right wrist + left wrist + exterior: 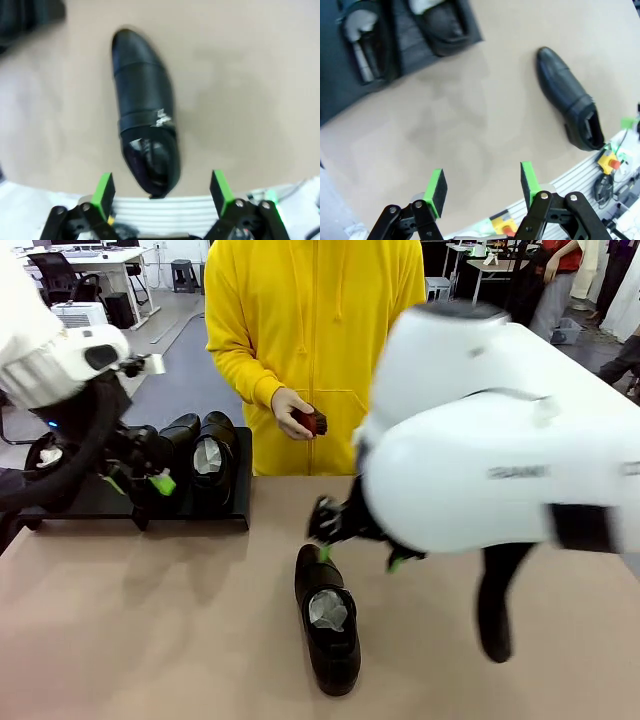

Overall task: Organize the shoes by placing them on the stand.
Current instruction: Place the Shoe from the middle of the table onto the Shoes Stand.

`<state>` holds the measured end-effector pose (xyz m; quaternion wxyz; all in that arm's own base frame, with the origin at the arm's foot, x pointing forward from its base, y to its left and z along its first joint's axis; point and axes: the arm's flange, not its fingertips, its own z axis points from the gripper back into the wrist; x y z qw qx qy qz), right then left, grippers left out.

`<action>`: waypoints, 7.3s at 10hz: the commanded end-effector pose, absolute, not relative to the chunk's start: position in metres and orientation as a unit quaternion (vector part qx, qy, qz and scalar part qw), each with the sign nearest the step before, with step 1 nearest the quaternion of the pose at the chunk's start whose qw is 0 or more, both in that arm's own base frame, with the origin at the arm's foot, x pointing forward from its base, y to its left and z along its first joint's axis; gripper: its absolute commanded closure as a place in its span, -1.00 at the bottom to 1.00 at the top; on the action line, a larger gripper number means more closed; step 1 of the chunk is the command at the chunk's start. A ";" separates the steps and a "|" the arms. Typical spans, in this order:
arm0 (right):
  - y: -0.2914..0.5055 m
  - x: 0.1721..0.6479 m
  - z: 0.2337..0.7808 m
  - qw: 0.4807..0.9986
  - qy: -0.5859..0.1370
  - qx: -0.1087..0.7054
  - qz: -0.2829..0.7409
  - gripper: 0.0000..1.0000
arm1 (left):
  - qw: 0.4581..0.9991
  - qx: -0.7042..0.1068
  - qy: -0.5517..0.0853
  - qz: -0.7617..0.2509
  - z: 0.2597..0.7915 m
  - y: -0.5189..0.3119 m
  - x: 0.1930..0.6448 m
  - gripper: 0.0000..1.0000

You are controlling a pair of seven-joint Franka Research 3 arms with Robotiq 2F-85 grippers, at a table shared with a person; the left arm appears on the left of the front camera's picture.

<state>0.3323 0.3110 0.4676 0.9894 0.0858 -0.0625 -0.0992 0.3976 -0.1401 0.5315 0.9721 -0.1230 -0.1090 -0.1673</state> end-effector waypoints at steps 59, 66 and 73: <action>0.130 0.341 0.444 0.905 -0.060 0.049 -0.419 -1.00 | 0.977 0.072 -0.189 0.065 0.584 -0.029 0.419 1.00; 0.130 0.341 0.444 0.905 -0.060 0.049 -0.419 -1.00 | 0.972 0.085 -0.210 0.058 0.517 0.002 0.526 1.00; 0.130 0.341 0.444 0.905 -0.060 0.049 -0.419 -1.00 | 0.973 0.090 -0.206 0.057 0.474 -0.007 0.565 1.00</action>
